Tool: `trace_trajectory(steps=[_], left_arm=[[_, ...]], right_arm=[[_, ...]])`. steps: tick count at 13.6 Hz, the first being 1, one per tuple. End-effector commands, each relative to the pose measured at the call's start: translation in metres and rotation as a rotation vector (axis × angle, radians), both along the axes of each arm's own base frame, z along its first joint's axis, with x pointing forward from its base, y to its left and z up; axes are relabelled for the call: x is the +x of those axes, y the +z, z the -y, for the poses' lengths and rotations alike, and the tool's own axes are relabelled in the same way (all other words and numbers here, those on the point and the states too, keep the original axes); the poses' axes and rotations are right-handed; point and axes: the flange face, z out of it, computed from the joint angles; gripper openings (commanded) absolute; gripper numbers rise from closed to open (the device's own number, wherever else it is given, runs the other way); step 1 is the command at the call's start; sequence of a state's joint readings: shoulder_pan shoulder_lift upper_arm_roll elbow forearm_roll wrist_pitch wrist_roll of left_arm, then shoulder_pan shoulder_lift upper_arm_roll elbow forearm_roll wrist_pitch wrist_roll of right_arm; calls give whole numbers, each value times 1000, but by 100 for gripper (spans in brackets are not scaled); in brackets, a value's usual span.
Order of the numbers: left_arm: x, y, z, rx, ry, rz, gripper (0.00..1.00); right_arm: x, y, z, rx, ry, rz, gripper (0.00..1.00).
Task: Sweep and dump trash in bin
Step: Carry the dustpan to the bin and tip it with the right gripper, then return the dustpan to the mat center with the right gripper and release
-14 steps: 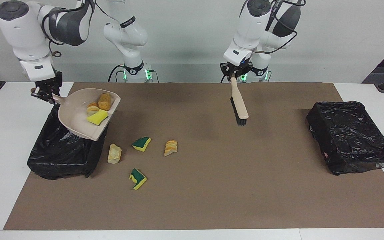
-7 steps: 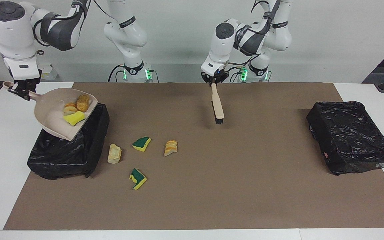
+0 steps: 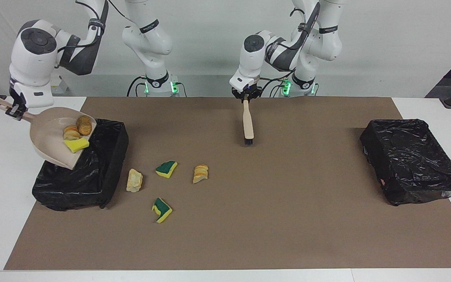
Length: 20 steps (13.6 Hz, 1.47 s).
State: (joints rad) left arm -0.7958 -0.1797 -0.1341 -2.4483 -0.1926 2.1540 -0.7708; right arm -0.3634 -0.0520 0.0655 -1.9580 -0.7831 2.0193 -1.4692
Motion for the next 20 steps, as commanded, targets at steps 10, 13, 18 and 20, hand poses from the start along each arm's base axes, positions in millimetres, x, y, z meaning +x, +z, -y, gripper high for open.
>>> trace_trajectory(steps=[10,13,18,20], left_arm=[[5,-19,1,-60,94,13,0],[6,-22,0,-55,97,7,34],[8,-19,1,-48,100,0,100],[18,-9,-1,-57,114,1,100]], right_arm=[[14,7,-46,-217,74,-23,0],[26,19,-49,-232,80,1,0],[42,37,-63,-94,46,89,0],[52,32,-84,7,34,120,0]])
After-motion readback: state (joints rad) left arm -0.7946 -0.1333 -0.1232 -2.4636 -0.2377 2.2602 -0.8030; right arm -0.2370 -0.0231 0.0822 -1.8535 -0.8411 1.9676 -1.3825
